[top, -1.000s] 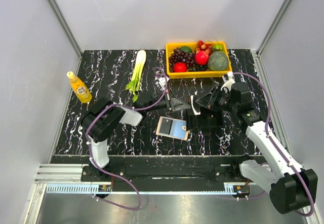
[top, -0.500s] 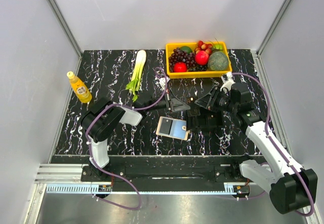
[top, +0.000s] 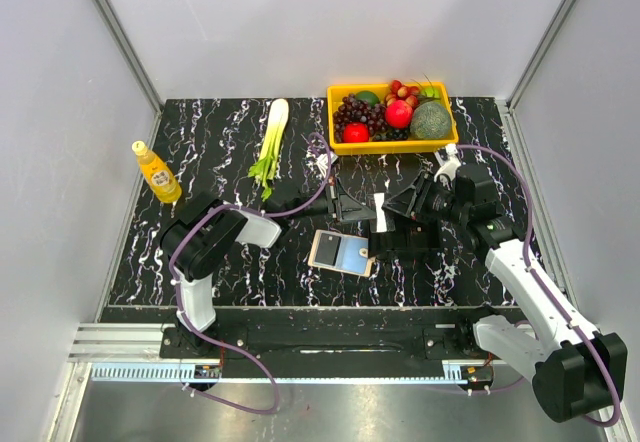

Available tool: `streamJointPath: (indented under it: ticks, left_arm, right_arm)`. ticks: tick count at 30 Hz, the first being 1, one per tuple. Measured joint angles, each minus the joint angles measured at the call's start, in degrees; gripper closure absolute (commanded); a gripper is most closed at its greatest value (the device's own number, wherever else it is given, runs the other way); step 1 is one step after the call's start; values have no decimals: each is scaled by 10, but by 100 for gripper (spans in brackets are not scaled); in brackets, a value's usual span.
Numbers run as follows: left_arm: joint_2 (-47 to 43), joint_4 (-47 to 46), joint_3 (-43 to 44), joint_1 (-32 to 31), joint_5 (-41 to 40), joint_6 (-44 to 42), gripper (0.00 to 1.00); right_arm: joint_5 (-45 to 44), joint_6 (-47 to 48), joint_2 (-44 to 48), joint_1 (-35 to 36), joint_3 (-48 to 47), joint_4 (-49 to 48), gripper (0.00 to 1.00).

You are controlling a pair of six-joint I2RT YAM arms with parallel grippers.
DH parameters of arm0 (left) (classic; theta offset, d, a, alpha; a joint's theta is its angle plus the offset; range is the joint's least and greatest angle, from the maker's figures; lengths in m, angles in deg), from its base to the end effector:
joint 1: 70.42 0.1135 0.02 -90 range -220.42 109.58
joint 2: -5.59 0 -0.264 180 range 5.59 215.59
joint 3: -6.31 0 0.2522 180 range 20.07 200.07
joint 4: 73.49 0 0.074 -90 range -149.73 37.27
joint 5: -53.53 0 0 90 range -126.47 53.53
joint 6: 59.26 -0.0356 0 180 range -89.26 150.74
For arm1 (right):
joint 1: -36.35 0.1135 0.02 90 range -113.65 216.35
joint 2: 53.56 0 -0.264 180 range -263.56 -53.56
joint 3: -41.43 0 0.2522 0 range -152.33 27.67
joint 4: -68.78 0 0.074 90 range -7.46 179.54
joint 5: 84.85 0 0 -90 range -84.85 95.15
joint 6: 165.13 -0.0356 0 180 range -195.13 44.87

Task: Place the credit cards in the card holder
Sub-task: Insert the credit card into the card holder.

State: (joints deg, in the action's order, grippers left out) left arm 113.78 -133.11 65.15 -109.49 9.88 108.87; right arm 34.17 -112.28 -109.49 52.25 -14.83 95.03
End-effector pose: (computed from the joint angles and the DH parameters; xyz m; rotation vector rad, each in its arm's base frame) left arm 0.2661 -0.2492 0.1905 0.2516 1.8832 -2.1052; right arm 0.2058 0.0766 0.2877 0.0532 2.1377 1.0787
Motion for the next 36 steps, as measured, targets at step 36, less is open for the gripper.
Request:
streamJointPath:
  ticks: [36]
  left_arm:
    - [-10, -14, 12, -9, 36, 9, 100]
  right_arm:
    - [17, -31, 79, 11, 32, 7, 79]
